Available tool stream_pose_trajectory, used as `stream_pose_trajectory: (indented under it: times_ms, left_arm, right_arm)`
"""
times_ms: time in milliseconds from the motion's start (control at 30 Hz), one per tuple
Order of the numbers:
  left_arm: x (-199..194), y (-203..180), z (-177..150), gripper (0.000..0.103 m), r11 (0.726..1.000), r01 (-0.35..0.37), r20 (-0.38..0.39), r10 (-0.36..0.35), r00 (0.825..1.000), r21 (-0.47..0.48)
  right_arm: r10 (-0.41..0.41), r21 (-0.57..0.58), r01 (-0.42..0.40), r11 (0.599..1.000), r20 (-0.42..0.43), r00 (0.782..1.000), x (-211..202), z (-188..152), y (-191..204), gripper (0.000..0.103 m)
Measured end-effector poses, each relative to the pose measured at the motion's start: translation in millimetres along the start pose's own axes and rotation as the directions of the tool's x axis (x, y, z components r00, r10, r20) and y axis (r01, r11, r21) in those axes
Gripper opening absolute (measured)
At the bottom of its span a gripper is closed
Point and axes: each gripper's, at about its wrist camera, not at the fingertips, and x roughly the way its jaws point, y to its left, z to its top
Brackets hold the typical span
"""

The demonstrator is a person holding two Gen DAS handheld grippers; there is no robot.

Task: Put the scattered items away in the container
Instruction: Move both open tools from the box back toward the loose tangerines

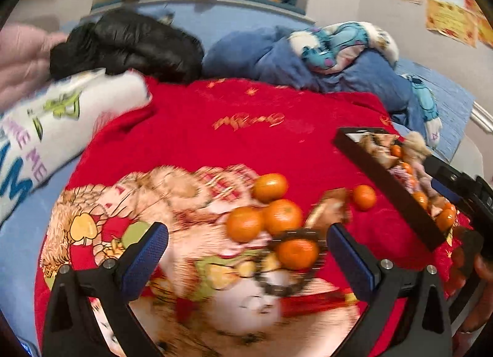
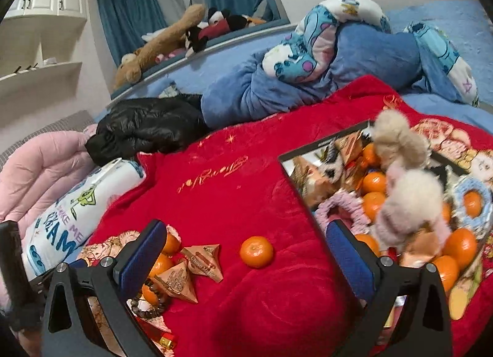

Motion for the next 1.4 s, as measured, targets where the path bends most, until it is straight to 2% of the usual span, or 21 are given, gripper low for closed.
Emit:
stream_pose_trajectory:
  times_ms: [100, 167, 367, 600, 633, 667, 700, 800, 933, 1167, 1300, 1400]
  left_arm:
    - [19.4, 14.7, 2.1, 0.093, 1.000, -0.029, -0.046, 0.030, 0.998, 0.012]
    - [31.8, 18.0, 0.8, 0.086, 1.000, -0.023, -0.081, 0.025, 0.996, 0.017]
    - [61.0, 8.5, -4.4, 0.066, 0.997, -0.026, -0.158, 0.036, 0.987, 0.069]
    - [66.7, 6.9, -8.2, 0.060, 0.998, -0.010, -0.172, 0.020, 0.985, 0.062]
    - [67.0, 6.5, -8.6, 0.054, 0.998, -0.005, -0.174, 0.016, 0.985, 0.061]
    - [67.2, 5.2, -9.8, 0.042, 0.998, 0.008, -0.177, 0.004, 0.984, 0.063]
    - [68.1, 3.9, -10.8, 0.038, 0.998, 0.016, -0.183, -0.003, 0.983, 0.066]
    - [66.2, 1.1, -13.3, 0.038, 0.996, 0.002, -0.175, 0.014, 0.984, 0.088]
    - [66.3, 3.6, -11.4, 0.037, 0.998, 0.017, -0.172, -0.007, 0.985, 0.059]
    - [60.7, 3.7, -10.9, 0.037, 0.999, 0.000, -0.155, 0.008, 0.988, 0.051]
    - [52.8, 7.1, -10.7, 0.037, 0.999, -0.018, -0.138, 0.023, 0.990, 0.036]
    - [46.2, 11.9, -12.0, 0.037, 0.999, -0.029, -0.131, 0.031, 0.991, 0.017]
  right_arm:
    - [0.001, 0.008, -0.001, 1.000, -0.024, 1.000, 11.3, -3.0, 3.5, 0.103]
    - [-0.003, 0.005, 0.003, 1.000, -0.031, 1.000, 15.3, -4.4, 4.9, 0.103]
    - [-0.013, -0.038, 0.011, 0.999, -0.054, 0.998, 22.9, -9.2, 7.8, 0.103]
    - [-0.015, -0.073, 0.006, 0.997, -0.114, 0.993, 39.3, -15.7, 4.6, 0.103]
    - [-0.013, -0.077, 0.004, 0.997, -0.123, 0.992, 41.7, -16.5, 4.0, 0.103]
    - [-0.010, -0.079, 0.000, 0.997, -0.129, 0.992, 43.1, -16.8, 3.8, 0.103]
    - [-0.007, -0.082, -0.004, 0.997, -0.135, 0.991, 44.8, -17.2, 4.0, 0.103]
    - [-0.004, -0.096, -0.011, 0.995, -0.156, 0.988, 53.3, -19.2, 6.3, 0.103]
    - [-0.044, -0.122, 0.024, 0.992, -0.165, 0.985, 60.5, -21.1, 8.3, 0.103]
    - [-0.024, -0.185, -0.008, 0.983, -0.168, 0.985, 63.0, -25.0, 21.8, 0.103]
    - [-0.059, -0.184, 0.021, 0.983, -0.201, 0.978, 71.6, -25.9, 21.6, 0.092]
    - [-0.103, -0.186, 0.062, 0.980, -0.216, 0.971, 77.5, -25.7, 19.9, 0.089]
